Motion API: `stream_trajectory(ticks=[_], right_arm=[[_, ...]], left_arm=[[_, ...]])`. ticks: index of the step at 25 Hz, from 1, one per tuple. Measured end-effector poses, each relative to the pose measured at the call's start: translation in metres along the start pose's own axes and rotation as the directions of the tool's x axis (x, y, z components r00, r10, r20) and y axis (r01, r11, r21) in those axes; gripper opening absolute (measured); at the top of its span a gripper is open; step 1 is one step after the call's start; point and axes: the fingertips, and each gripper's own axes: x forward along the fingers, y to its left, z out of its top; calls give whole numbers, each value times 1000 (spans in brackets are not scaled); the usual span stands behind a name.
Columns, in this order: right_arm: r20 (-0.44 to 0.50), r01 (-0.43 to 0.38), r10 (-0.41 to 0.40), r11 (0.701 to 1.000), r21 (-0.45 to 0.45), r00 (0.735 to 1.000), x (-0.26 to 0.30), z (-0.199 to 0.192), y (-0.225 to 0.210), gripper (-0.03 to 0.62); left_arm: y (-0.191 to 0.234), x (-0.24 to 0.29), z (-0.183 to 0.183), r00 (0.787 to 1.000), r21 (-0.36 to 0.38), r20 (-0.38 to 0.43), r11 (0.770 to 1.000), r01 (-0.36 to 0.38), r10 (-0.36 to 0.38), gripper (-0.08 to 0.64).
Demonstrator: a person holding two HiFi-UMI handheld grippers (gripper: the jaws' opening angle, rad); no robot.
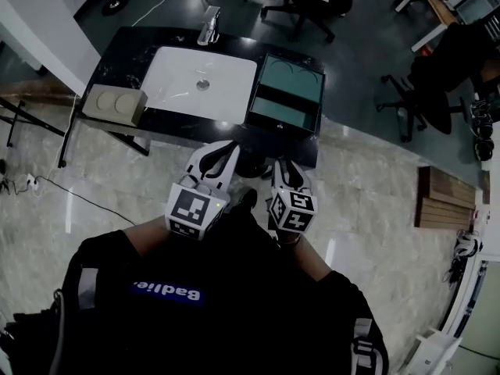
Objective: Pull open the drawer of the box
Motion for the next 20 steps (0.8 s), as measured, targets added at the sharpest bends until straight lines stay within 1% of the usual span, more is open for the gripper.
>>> stream_trajectory(ticks=[5,10,14,17,20], right_arm=[[40,18,-19,1000,7,999,-47,-12,43,94],[52,10,-9,1000,-17,999,-80,-16,70,94],[111,-17,21,999,-42,994,-106,0,87,94],[154,-61,71,996,-68,985,-122,12,95,94],[189,-108,123,990,-90,974,-138,18,94,94]], left_arm=[[-14,-51,-28,998,-45,-24,997,60,-61,0],[-29,-83,-35,995,-58,-23,994,91,-92,0],[-39,-97,-30,996,-41,-16,996,82,-83,0],[-46,-101,-23,998,-18,-5,998,59,-59,0],[-63,-100,-21,999,-6,-6,999,40,-40,0]])
